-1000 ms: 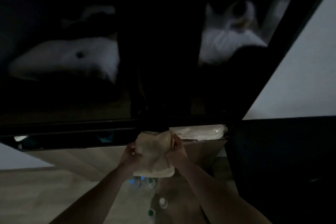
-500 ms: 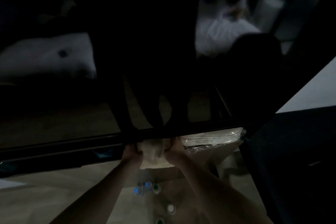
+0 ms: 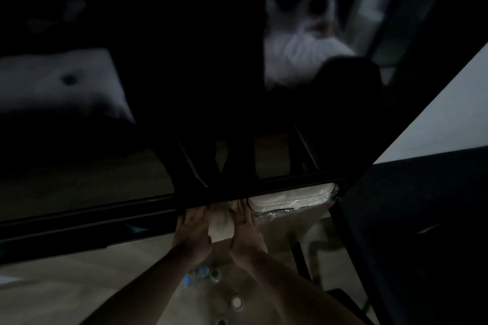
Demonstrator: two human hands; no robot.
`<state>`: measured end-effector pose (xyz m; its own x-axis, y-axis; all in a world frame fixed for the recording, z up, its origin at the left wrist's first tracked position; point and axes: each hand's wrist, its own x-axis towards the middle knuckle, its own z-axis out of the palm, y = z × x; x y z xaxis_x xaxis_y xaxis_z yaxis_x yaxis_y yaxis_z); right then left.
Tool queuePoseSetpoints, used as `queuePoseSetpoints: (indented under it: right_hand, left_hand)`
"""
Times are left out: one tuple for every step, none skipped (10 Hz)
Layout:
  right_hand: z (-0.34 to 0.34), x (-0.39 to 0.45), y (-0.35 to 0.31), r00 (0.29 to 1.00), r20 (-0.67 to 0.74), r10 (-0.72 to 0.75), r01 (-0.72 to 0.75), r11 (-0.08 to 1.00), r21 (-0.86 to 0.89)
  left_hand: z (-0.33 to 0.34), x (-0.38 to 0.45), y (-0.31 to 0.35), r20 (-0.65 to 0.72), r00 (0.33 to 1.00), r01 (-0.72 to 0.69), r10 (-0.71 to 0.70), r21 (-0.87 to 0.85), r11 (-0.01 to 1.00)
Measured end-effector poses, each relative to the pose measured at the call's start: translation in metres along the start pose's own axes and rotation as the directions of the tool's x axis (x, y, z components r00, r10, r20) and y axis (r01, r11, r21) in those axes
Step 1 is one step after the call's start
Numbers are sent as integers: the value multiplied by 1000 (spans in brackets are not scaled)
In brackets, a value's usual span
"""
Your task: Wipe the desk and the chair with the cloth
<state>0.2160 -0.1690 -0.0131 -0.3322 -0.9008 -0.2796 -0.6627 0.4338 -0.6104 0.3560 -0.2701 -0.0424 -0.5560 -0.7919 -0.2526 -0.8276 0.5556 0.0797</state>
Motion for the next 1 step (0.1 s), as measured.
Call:
queuePoseSetpoints:
  right_hand:
    - [-11, -23, 9, 1000, -9, -7, 8, 999, 36]
  left_hand:
    - [-6, -13, 11, 39, 999, -16, 19, -67, 998]
